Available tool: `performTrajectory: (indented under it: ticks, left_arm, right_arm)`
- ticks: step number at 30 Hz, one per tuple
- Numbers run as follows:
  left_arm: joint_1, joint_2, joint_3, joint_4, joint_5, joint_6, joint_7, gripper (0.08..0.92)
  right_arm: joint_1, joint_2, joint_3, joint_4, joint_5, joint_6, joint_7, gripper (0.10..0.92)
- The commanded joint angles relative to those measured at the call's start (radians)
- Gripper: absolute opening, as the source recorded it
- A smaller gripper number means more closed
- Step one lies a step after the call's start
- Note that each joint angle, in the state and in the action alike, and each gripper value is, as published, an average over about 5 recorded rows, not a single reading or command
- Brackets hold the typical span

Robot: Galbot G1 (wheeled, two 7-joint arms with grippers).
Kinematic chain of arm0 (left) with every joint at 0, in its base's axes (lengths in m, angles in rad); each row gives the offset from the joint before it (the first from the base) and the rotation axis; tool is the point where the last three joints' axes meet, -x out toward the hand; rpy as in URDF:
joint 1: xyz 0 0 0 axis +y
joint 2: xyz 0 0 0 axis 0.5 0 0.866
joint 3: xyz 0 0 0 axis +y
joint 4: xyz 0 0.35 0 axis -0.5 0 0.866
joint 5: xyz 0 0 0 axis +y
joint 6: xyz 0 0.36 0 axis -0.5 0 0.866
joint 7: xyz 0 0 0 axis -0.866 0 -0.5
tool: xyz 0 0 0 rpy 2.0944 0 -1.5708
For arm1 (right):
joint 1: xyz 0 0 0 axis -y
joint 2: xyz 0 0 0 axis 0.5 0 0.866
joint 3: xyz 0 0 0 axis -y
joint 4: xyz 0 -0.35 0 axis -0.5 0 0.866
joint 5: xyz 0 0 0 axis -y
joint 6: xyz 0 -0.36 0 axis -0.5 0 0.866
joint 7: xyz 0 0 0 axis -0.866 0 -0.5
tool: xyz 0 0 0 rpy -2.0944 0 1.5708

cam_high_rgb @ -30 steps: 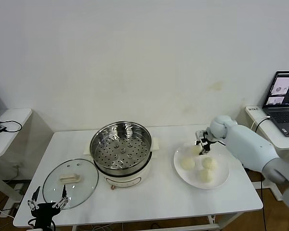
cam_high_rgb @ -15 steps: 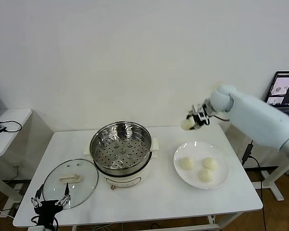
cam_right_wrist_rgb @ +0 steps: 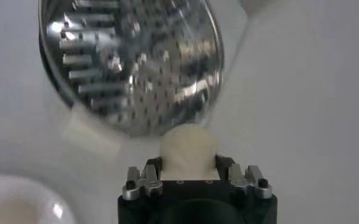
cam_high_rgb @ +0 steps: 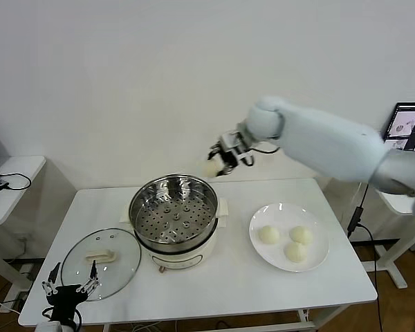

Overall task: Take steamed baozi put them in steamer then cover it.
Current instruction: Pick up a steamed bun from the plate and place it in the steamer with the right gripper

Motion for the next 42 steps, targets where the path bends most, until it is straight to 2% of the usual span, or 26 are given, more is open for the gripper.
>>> performTrajectory:
  ticks: [1, 13, 34, 37, 42]
  left_arm:
    - [0.000, -0.001, -0.011, 0.000, -0.004, -0.001, 0.000, 0.823]
    - [0.009, -0.013, -0.021, -0.012, -0.003, -0.002, 0.000, 0.823]
    - [-0.003, -0.015, -0.003, -0.009, 0.002, -0.001, 0.001, 0.823]
    - [-0.003, -0.016, -0.001, -0.011, 0.002, -0.001, 0.001, 0.823]
    - [0.001, -0.018, -0.001, -0.014, 0.003, -0.001, 0.000, 0.823]
  right_arm:
    - [-0.019, 0.291, -0.088, -0.165, -0.079, 0.151, 0.035, 0.568]
    - [-0.165, 0.327, -0.083, -0.329, -0.335, 0.326, 0.070, 0.569]
    - [-0.203, 0.328, -0.021, -0.391, -0.492, 0.398, 0.163, 0.569]
    - [-0.207, 0.328, -0.016, -0.396, -0.512, 0.407, 0.178, 0.586]
    - [-0.197, 0.326, -0.012, -0.390, -0.509, 0.409, 0.182, 0.703]
